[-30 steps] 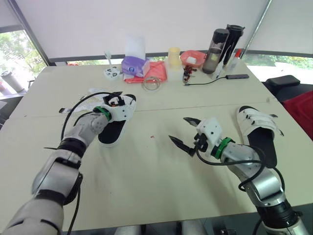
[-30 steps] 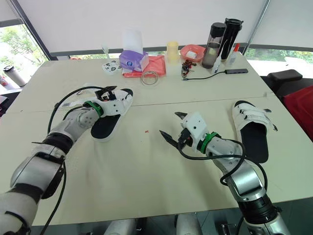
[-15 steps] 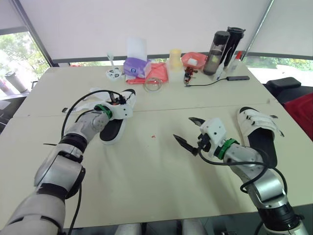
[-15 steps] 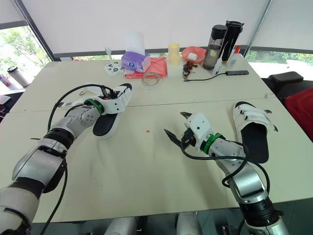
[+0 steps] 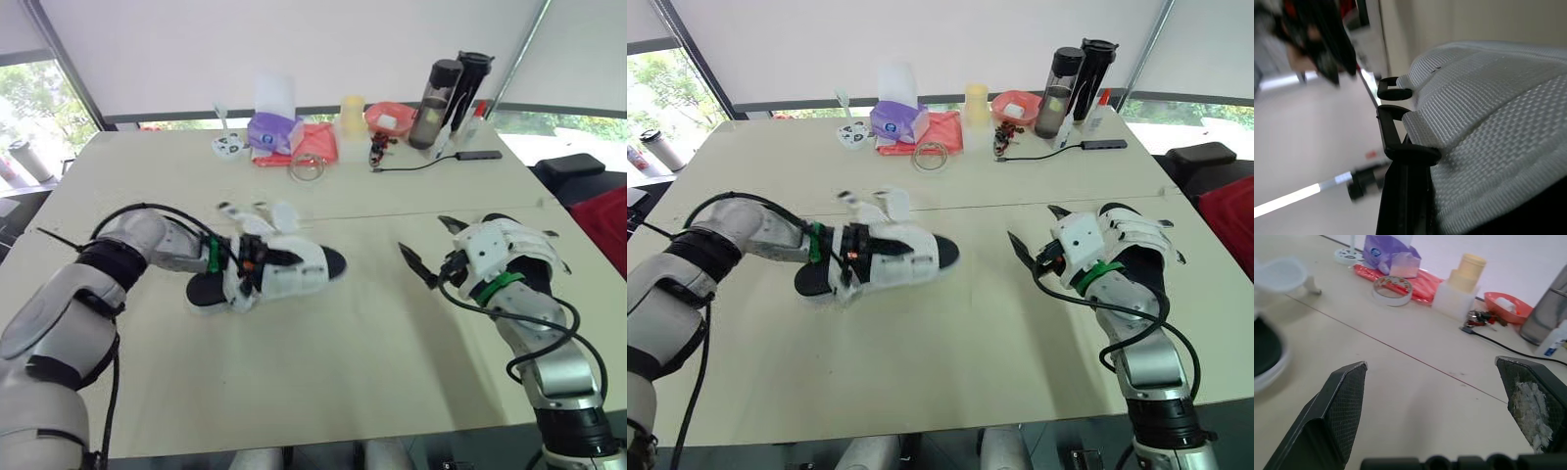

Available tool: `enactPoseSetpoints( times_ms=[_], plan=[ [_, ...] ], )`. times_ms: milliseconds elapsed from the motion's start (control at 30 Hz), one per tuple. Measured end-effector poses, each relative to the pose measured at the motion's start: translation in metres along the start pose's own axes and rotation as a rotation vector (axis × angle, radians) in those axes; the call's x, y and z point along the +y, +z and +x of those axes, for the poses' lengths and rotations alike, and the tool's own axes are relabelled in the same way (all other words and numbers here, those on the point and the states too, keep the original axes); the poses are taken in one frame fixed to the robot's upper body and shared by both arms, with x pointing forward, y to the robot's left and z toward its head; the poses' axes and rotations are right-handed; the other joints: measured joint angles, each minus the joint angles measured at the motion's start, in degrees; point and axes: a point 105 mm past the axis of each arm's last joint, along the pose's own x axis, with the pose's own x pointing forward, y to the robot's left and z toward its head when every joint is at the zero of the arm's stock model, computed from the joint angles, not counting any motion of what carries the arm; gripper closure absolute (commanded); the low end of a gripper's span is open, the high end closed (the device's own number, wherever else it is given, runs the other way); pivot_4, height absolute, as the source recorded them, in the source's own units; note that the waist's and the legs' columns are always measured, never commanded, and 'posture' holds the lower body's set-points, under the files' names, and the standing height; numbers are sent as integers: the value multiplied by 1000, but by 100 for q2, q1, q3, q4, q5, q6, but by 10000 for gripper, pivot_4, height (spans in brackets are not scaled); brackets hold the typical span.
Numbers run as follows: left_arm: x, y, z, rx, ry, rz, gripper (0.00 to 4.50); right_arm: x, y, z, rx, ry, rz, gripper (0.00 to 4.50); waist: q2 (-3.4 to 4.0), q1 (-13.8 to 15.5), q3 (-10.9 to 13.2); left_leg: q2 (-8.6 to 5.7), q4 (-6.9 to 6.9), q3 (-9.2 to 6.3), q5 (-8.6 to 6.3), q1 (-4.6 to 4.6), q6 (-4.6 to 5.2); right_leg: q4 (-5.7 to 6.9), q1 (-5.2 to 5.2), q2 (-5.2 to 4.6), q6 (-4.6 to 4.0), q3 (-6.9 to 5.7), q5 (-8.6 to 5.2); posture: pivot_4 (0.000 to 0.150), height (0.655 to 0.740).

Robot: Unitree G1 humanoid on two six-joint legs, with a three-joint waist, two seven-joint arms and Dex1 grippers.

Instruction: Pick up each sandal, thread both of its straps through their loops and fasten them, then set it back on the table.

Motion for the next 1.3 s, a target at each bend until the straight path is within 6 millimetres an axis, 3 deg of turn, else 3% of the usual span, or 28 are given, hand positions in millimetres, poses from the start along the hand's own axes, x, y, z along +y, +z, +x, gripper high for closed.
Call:
enactPoseSetpoints(
  times_ms=[133, 200, 267, 467, 633, 967, 1000, 1133, 1233, 1267, 1300],
  plan=[
    [12, 20, 19, -134, 92, 55, 44757, -3, -1, -2, 3, -15, 2, 0, 0, -6, 0, 0, 8, 2, 1, 2, -1, 30, -6, 0, 2, 1, -2, 1500, 7400],
    [6, 23, 27, -154, 99, 51, 44757, -1, -4, -3, 9, -16, 8, 0, 0, -4, 0, 0, 22, 1, 1, 3, -1, 47, -7, 0, 3, 0, -3, 1500, 7400],
    [-6, 22, 32, -137, 80, 34, 44757, 2, -8, -5, 22, -14, 12, 0, -1, -11, 1, -1, 36, 1, 1, 2, 0, 58, -6, 2, 3, 0, -3, 1500, 7400],
    [-13, 9, 39, -55, 108, 13, 44757, 4, -11, -6, 29, -17, 24, 0, 4, 22, -2, 1, 75, -6, 6, 24, 8, 66, 39, 2, 10, -4, -8, 1500, 7400],
    [-17, 3, 43, -17, 113, 12, 44757, 4, -10, -5, 27, -17, 25, 0, 4, 24, -2, 9, 75, -6, 9, 75, 14, 63, 92, -12, 30, -4, -20, 1500, 7400],
    [-19, -7, 47, 24, 108, -4, 44757, 8, -7, -1, 15, -2, 21, 0, 6, 41, -7, 7, 75, -13, 10, 80, 15, 64, 96, -17, 30, -5, -19, 1500, 7400],
    [-19, -8, 47, 31, 109, -8, 37774, 9, -7, 0, 15, 0, 23, 0, 6, 40, -7, 7, 75, -13, 10, 80, 15, 64, 96, -17, 31, -5, -19, 1500, 7400],
    [-28, -9, 49, 53, 62, -20, 18858, 12, -8, 1, 14, 9, 31, 0, 3, 8, -4, 8, 69, -13, 10, 73, 15, 63, 81, -18, 31, -3, -19, 1500, 7400],
    [-22, -12, 47, 59, 89, -22, 3691, 12, -9, 1, 18, 9, 33, 0, 4, 14, -5, 8, 61, -12, 10, 72, 15, 63, 78, -19, 31, -3, -20, 1500, 7400],
    [-19, -12, 47, 63, 105, -21, 647, 12, -10, 1, 19, 8, 37, 0, 4, 24, -5, 7, 61, -12, 10, 72, 15, 63, 82, -18, 34, -6, -21, 1500, 7400],
    [-17, -13, 46, 68, 117, -23, 647, 13, -10, 2, 18, 8, 41, 0, 4, 26, -5, 7, 62, -12, 10, 73, 15, 63, 84, -18, 34, -7, -22, 1500, 7400]
  ],
)
